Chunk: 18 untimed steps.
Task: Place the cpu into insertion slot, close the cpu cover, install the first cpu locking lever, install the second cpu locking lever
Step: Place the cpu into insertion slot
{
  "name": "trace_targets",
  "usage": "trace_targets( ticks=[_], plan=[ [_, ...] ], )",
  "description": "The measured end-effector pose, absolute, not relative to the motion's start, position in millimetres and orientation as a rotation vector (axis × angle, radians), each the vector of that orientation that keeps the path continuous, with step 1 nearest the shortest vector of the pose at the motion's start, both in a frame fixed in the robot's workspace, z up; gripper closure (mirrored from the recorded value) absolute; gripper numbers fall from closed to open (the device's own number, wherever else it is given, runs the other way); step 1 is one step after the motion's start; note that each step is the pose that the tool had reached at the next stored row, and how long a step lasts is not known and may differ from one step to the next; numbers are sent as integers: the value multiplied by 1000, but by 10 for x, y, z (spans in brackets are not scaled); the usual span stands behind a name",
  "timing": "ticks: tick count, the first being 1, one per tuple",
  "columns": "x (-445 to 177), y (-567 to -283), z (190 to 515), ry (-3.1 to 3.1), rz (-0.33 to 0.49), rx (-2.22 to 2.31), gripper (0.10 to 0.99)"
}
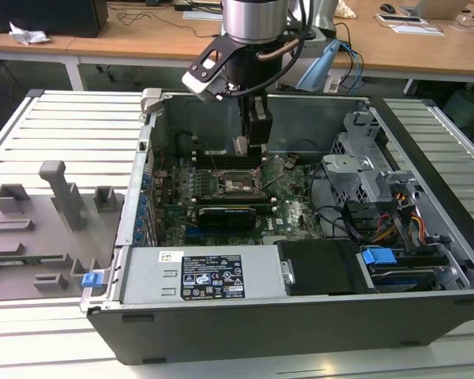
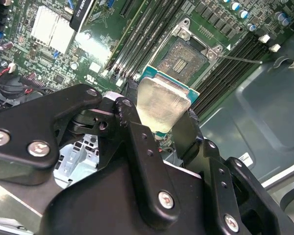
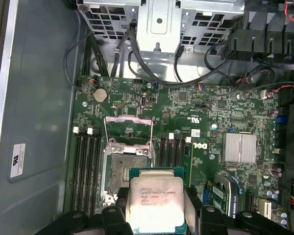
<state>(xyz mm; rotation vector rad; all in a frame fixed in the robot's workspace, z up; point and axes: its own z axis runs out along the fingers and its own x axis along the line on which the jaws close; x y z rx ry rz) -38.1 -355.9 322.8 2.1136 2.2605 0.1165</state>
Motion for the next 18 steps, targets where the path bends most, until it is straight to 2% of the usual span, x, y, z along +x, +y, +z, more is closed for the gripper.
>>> trace_targets(
  ticks=[18],
  plan=[
    [-381,-3560,3141,2261,116,2115,557]
  ],
)
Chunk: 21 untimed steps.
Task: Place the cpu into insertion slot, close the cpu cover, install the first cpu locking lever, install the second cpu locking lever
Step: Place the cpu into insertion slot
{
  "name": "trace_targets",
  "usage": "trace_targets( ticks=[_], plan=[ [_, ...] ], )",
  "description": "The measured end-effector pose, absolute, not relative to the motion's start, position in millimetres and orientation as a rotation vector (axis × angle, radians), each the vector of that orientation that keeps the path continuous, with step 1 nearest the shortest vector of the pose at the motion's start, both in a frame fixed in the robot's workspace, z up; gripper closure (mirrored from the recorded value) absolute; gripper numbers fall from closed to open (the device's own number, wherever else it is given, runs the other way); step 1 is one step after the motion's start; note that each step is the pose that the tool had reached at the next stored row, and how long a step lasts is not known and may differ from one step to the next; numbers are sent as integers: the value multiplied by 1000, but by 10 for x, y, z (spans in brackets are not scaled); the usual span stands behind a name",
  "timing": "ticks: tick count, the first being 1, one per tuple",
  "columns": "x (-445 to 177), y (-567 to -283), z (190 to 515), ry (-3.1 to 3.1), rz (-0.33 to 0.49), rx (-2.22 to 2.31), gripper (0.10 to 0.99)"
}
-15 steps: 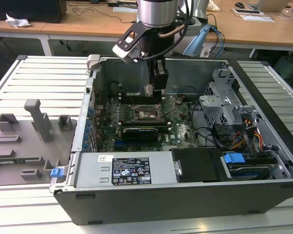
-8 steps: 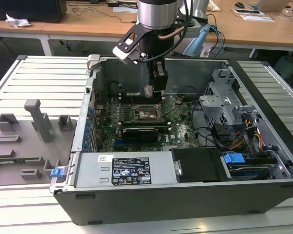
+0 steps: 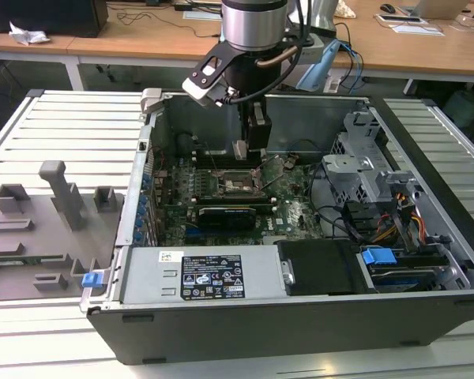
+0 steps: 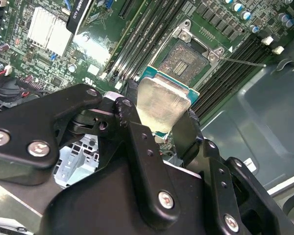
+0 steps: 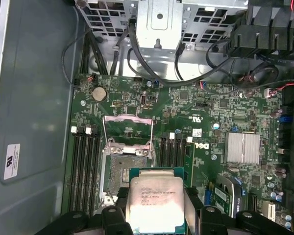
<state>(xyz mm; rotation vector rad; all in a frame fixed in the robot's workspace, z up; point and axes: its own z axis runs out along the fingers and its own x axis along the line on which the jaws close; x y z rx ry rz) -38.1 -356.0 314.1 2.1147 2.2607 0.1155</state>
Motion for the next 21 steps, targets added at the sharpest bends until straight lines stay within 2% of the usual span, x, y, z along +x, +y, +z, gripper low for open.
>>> trace_targets(
  ticks=[21],
  plan=[
    [-385,-3552,2874,2257,109,2126,557]
  ],
)
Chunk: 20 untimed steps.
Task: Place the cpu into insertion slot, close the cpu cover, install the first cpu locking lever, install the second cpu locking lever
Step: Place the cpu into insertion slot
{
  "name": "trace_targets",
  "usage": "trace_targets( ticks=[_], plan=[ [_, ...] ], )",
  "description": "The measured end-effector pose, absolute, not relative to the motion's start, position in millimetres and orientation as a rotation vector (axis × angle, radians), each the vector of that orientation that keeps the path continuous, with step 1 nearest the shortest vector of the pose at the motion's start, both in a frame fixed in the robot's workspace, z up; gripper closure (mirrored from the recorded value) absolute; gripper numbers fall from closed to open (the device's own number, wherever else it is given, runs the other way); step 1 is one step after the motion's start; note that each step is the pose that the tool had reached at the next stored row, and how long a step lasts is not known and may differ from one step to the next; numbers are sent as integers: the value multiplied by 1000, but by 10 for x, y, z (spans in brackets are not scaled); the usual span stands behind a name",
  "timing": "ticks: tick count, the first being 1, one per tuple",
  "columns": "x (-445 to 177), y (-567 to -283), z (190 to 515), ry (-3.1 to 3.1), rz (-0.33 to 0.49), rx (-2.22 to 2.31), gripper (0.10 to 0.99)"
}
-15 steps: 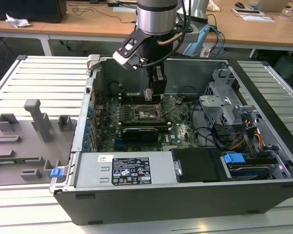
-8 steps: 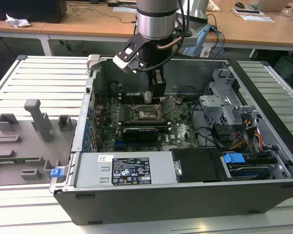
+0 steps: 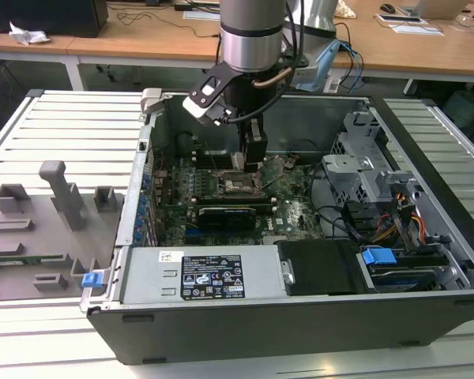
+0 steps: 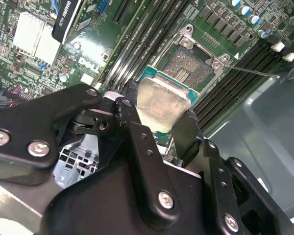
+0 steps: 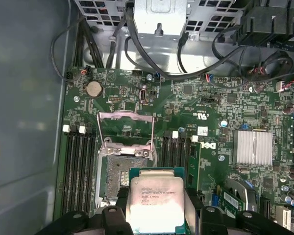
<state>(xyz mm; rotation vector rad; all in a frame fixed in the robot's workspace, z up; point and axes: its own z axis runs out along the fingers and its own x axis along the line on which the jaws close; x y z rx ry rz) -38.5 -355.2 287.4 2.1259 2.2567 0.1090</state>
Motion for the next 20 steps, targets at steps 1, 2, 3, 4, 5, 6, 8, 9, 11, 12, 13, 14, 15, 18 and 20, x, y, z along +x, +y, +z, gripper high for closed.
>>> trace_targets(
  ticks=[1,2,3,4,5,6,8,9,11,12,13,14,15,18,20],
  plan=[
    [-385,-3552,2869,2257,109,2127,557],
    [-385,-3551,2864,2258,108,2127,557],
    [-385,-3552,2856,2259,106,2128,557],
    [-385,-3552,2850,2259,105,2129,557],
    [-385,-3552,2846,2260,104,2129,557],
    [-385,-3552,2839,2260,104,2130,557],
    [-384,-3551,2831,2261,103,2130,557],
    [-383,-3549,2817,2263,99,2132,557],
    [-384,-3549,2794,2263,99,2132,557],
    [-383,-3549,2785,2263,98,2132,557],
    [-383,-3549,2779,2263,97,2132,557],
    [-383,-3549,2770,2261,94,2130,557],
    [-383,-3549,2763,2261,92,2129,557],
    [-383,-3549,2737,2260,91,2129,557],
    [-383,-3548,2715,2260,92,2129,557]
  ],
)
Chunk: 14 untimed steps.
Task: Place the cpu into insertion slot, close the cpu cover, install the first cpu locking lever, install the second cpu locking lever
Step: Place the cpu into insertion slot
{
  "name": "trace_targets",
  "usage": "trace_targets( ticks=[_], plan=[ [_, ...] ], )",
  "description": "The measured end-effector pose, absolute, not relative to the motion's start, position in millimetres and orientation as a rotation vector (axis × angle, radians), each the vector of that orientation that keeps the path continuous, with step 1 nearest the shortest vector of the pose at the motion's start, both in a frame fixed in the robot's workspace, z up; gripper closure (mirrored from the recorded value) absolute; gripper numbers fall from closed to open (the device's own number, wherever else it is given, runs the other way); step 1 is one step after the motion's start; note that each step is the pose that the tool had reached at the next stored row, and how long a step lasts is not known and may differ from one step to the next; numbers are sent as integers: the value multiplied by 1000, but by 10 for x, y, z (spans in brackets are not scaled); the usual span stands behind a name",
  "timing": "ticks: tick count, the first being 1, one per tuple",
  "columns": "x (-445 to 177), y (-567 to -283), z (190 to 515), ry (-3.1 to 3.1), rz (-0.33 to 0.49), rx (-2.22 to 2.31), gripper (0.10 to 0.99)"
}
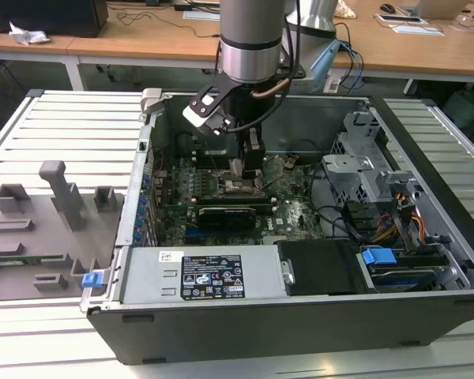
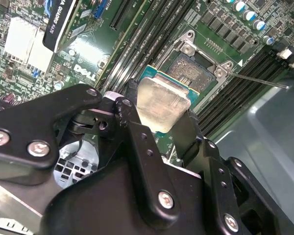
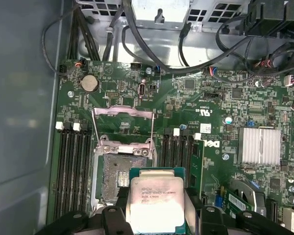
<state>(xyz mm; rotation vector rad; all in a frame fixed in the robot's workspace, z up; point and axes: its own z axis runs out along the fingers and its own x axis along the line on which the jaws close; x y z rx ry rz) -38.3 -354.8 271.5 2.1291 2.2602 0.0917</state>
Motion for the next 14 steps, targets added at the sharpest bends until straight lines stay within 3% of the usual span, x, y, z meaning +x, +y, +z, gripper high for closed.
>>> trace_targets(
  ticks=[14],
  plan=[
    [-383,-3439,2521,2248,94,2143,557]
  ],
)
